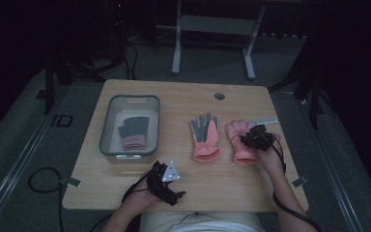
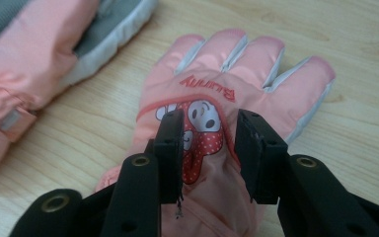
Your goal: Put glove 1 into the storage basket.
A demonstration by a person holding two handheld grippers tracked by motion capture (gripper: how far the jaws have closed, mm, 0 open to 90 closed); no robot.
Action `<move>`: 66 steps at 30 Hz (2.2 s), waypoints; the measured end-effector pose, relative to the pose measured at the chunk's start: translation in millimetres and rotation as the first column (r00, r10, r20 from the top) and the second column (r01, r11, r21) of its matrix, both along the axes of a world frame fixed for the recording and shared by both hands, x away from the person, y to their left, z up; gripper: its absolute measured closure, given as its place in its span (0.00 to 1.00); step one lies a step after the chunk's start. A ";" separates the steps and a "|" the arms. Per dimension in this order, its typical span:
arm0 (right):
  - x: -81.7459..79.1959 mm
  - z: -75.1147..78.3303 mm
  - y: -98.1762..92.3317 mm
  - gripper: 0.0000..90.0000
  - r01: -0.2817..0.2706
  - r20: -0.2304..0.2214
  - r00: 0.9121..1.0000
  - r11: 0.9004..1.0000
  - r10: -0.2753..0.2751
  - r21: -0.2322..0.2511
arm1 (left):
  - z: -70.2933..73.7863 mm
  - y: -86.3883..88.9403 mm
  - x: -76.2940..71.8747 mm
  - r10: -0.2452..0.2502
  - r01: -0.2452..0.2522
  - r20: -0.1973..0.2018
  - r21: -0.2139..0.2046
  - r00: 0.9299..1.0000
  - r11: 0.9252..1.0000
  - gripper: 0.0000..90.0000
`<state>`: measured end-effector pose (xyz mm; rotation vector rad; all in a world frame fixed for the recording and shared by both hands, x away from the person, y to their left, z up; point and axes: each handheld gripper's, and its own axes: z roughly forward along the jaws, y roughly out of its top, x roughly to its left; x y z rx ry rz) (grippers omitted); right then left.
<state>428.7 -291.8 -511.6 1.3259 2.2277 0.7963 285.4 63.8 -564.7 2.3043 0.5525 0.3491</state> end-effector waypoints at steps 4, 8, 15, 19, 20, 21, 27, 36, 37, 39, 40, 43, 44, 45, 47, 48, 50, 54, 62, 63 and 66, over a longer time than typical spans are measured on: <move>0.1 -9.9 4.6 0.75 0.001 -0.007 1.000 0.999 -0.001 -0.039 | -0.3 -0.2 -0.3 -0.001 0.001 0.001 -0.001 1.000 1.000 0.02; 1.1 -13.2 5.1 0.86 0.018 -0.017 1.000 1.000 -0.019 -0.026 | -0.3 -0.5 -0.5 -0.001 0.001 0.000 0.002 1.000 1.000 0.02; 0.2 -12.3 5.0 0.94 0.048 -0.016 0.999 0.999 -0.048 0.002 | -0.4 -0.5 -0.3 -0.001 0.001 0.001 0.001 1.000 1.000 0.02; -3.0 -3.5 1.9 0.96 0.059 -0.013 0.998 0.998 -0.059 0.033 | -0.4 -0.3 -0.4 0.000 0.000 0.002 0.000 1.000 1.000 0.02; -4.1 -0.9 1.9 0.96 0.059 -0.011 0.998 0.998 -0.059 0.035 | -0.5 -0.3 -0.3 -0.001 0.001 0.001 -0.002 1.000 1.000 0.02; -5.6 2.7 2.5 0.96 0.059 -0.006 0.998 0.998 -0.059 0.036 | -0.5 -0.3 -0.2 0.000 0.000 0.001 -0.001 1.000 1.000 0.02; -10.0 29.8 5.0 0.96 0.067 0.042 0.997 0.995 -0.070 0.069 | -0.1 -0.2 -0.4 -0.001 0.001 0.001 0.001 1.000 1.000 0.02; -13.0 83.6 27.5 0.96 0.060 0.130 0.989 0.993 -0.073 0.099 | -0.4 -0.3 -0.2 -0.001 0.001 0.002 0.001 1.000 1.000 0.02; -12.7 88.8 31.2 0.96 0.060 0.136 0.988 0.993 -0.074 0.100 | -0.5 -0.3 0.0 -0.001 0.001 0.002 0.001 1.000 1.000 0.02; -11.8 98.2 39.3 0.96 0.055 0.144 0.987 0.993 -0.071 0.107 | -0.5 -0.2 0.1 0.000 0.000 0.002 0.001 1.000 1.000 0.02; -11.3 102.4 43.6 0.96 0.051 0.148 0.987 0.993 -0.067 0.109 | -0.5 -0.1 0.2 -0.001 0.001 0.003 0.000 1.000 1.000 0.02; -11.1 112.4 58.4 0.96 0.032 0.160 0.986 0.992 -0.051 0.120 | -0.5 -0.2 -0.1 -0.001 0.001 0.004 -0.002 1.000 1.000 0.02; -11.4 115.0 63.8 0.96 0.025 0.164 0.985 0.992 -0.046 0.124 | -0.5 -0.3 -0.4 -0.002 0.002 0.004 -0.003 1.000 1.000 0.02; -11.4 117.0 69.2 0.96 0.017 0.169 0.985 0.991 -0.039 0.130 | -0.4 -0.1 -0.3 -0.003 0.003 0.004 0.002 1.000 1.000 0.02; -11.0 119.8 80.7 0.96 0.004 0.174 0.984 0.990 -0.028 0.140 | -0.6 -0.1 -0.2 -0.001 0.001 0.004 -0.008 1.000 1.000 0.02; -10.9 120.1 84.6 0.96 0.001 0.174 0.984 0.990 -0.026 0.141 | -0.5 0.0 -0.2 -0.001 0.001 0.004 -0.008 1.000 1.000 0.02; -10.0 119.6 94.0 0.96 0.000 0.168 0.986 0.990 -0.024 0.144 | -0.4 0.0 -0.3 -0.004 0.004 0.004 -0.005 1.000 1.000 0.02; -8.1 113.1 111.7 0.96 0.000 0.141 0.990 0.989 -0.021 0.150 | -0.3 0.1 -0.3 -0.005 0.005 0.004 -0.006 1.000 1.000 0.02; -5.2 81.7 136.6 0.96 0.005 0.087 0.996 0.992 -0.016 0.124 | -0.1 1.1 0.0 -0.012 0.012 0.001 -0.009 1.000 1.000 0.02; -4.6 77.3 138.5 0.96 0.011 0.081 0.997 0.993 -0.020 0.115 | -0.2 1.1 0.0 -0.012 0.012 0.001 -0.008 1.000 1.000 0.02; -2.2 63.9 142.7 0.96 0.018 0.060 0.998 0.995 -0.024 0.097 | -0.2 0.9 -0.3 -0.014 0.014 0.000 -0.008 1.000 1.000 0.02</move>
